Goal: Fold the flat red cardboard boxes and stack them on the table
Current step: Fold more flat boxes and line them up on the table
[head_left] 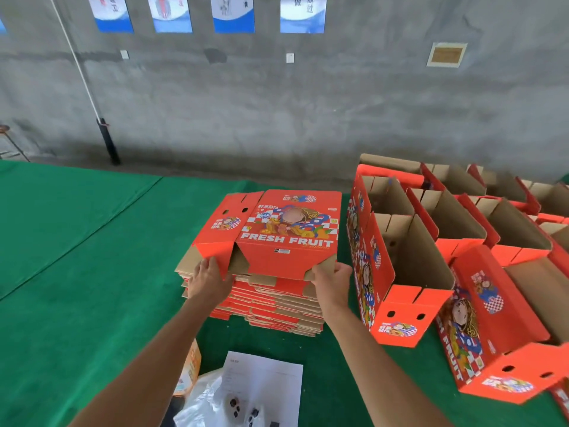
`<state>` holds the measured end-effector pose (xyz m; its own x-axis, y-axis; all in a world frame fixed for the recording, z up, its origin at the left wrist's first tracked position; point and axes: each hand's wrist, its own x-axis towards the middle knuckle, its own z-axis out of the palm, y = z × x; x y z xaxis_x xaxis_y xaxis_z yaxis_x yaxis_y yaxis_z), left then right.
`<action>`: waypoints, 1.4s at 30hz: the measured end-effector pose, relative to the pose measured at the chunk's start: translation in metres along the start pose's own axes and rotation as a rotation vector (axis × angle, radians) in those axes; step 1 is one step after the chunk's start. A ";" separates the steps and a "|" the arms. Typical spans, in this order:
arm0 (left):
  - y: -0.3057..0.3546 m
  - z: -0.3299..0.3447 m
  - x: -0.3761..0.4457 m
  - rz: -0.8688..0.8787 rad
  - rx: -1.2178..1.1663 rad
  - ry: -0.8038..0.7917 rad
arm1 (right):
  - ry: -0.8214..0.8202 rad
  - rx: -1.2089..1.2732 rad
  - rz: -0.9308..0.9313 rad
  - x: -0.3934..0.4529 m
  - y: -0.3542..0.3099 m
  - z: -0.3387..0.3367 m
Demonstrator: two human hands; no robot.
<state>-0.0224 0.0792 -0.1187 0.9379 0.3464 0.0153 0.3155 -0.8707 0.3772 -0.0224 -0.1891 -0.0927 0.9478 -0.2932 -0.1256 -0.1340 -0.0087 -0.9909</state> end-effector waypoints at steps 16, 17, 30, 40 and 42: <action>0.058 -0.121 -0.135 0.112 -0.431 0.367 | 0.066 -0.082 -0.698 -0.088 -0.140 -0.138; 0.066 -0.132 -0.146 0.112 -0.506 0.414 | 0.097 -0.055 -0.726 -0.091 -0.150 -0.150; 0.158 -0.213 -0.224 0.092 -0.937 0.181 | -0.276 -0.078 -0.437 -0.114 -0.226 -0.296; 0.187 -0.203 -0.276 0.148 -1.032 0.025 | -0.178 -0.162 -0.296 -0.135 -0.198 -0.390; 0.199 -0.180 -0.269 0.111 -1.039 -0.010 | -0.131 -0.282 -0.266 -0.123 -0.182 -0.399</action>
<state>-0.2377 -0.1240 0.1190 0.9567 0.2760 0.0923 -0.0469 -0.1668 0.9849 -0.2303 -0.5324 0.1216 0.9864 -0.1216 0.1104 0.0638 -0.3354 -0.9399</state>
